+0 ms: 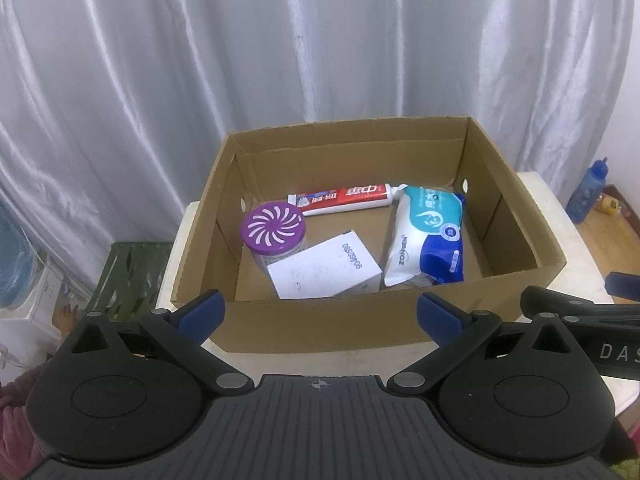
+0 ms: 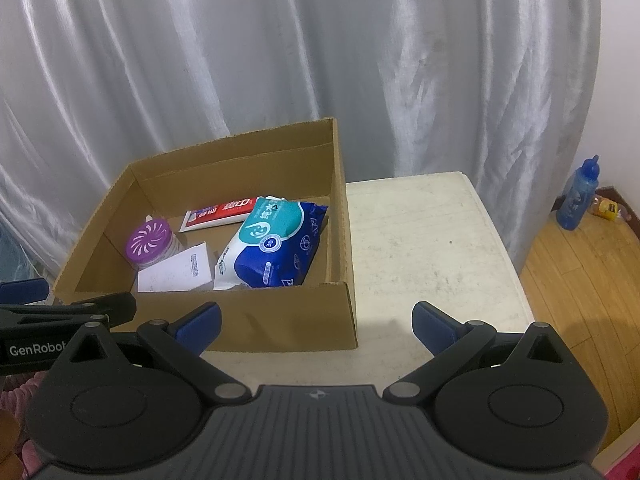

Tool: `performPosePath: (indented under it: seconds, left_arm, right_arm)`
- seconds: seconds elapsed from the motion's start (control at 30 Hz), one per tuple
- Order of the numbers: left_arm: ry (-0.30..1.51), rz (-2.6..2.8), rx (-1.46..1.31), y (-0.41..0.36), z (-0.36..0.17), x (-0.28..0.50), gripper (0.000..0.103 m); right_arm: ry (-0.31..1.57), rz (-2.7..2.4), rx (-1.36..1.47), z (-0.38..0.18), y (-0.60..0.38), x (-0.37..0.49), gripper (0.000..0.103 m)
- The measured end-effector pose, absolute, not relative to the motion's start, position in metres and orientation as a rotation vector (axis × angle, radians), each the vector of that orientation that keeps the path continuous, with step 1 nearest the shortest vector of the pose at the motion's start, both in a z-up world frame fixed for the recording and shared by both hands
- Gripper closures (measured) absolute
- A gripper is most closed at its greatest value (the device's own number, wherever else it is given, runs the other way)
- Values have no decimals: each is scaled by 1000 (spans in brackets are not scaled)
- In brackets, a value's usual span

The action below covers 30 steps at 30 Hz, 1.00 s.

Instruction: Organize objects

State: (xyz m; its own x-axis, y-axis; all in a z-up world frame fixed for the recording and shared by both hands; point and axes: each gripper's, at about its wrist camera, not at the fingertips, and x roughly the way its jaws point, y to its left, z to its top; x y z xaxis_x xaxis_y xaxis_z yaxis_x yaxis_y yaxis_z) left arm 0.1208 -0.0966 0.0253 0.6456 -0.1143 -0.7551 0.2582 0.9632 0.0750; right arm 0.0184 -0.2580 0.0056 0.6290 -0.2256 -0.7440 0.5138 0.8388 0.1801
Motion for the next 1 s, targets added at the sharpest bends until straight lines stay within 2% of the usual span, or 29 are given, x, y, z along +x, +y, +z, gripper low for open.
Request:
performPosePath:
  seconds: [1.0]
  left_arm:
    - [851,-212,174,-92,21,115,0]
  right_arm:
    - [790,-439,384,4,-253,15,0]
